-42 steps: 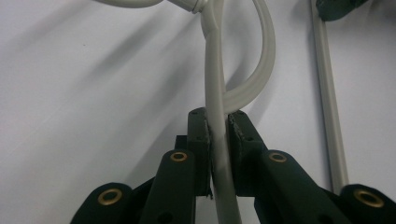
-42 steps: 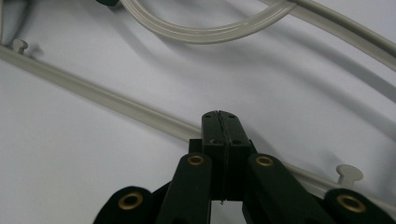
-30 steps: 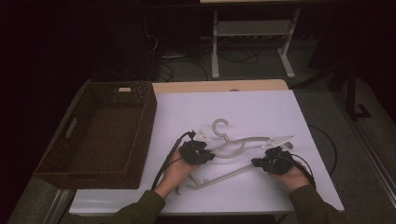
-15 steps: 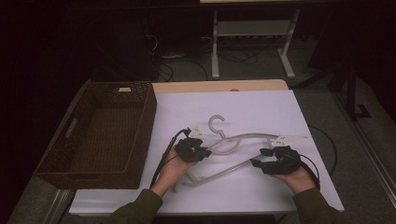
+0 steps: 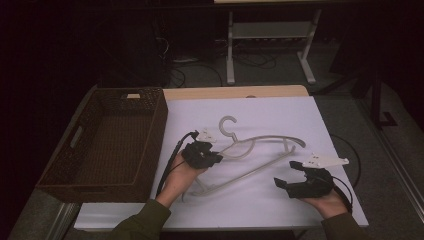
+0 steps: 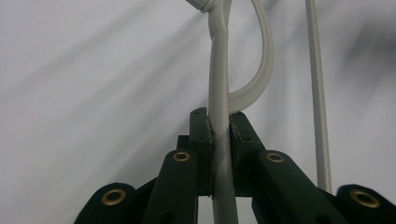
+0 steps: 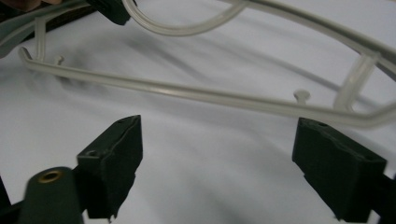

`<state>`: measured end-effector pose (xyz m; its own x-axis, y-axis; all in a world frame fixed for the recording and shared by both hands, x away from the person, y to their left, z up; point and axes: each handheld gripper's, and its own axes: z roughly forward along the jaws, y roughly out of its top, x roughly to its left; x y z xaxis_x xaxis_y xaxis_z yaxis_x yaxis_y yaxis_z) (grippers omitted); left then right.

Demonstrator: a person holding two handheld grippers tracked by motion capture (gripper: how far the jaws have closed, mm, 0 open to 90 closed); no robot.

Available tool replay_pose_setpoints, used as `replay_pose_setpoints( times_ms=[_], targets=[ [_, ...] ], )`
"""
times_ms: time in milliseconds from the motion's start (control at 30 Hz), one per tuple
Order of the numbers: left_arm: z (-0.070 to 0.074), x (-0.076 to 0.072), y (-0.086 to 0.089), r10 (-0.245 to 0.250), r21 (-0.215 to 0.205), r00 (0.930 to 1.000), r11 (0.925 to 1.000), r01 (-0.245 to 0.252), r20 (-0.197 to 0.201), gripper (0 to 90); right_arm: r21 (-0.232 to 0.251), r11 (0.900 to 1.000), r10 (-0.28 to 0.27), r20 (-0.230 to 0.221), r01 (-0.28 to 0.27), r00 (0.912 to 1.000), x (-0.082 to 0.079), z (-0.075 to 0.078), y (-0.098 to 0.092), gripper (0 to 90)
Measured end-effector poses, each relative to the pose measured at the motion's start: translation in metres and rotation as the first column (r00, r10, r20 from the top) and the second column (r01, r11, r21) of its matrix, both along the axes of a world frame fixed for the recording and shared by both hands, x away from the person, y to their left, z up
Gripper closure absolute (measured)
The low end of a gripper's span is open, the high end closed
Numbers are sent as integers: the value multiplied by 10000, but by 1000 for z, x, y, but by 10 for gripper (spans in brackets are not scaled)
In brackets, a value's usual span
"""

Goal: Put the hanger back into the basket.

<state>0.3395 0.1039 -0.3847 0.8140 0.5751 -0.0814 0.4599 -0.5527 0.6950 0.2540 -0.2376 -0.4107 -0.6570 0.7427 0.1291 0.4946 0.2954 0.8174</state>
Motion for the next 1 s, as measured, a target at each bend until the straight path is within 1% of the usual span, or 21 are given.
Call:
replay_pose_setpoints(
  times_ms=[100,167,267,300,433,533,600,800,1000],
  targets=[
    [12,0,4,142,-94,9999,9999,-141,66,825,75,9999,-101,56,101,9999,-4,0,-3,120],
    [19,1,7,251,-98,9996,9996,-250,95,825,102,9997,-206,278,204,9994,-5,-2,-5,82],
    [30,4,12,309,-45,9994,9995,-309,170,825,158,9990,-418,253,414,9988,-5,-4,-7,19],
    [33,5,13,332,-47,9993,9994,-332,151,825,145,9989,-451,316,446,9985,-5,-4,-7,8],
    [44,6,20,383,-27,9991,9993,-383,181,825,231,9980,-596,457,586,9972,-5,-4,-7,0],
    [52,6,25,458,-3,9987,9989,-458,225,825,163,9987,-501,505,493,9975,-4,-5,-8,0],
    [57,7,28,432,41,9986,9991,-434,321,825,178,9986,-505,494,496,9975,-4,-6,-8,0],
    [73,9,40,572,-88,9978,9983,-569,336,825,224,9984,-526,573,514,9970,-5,-6,-9,0],
    [89,11,52,703,-189,9964,9974,-695,474,825,268,9984,-508,576,493,9970,-5,-7,-9,0]
  ],
)
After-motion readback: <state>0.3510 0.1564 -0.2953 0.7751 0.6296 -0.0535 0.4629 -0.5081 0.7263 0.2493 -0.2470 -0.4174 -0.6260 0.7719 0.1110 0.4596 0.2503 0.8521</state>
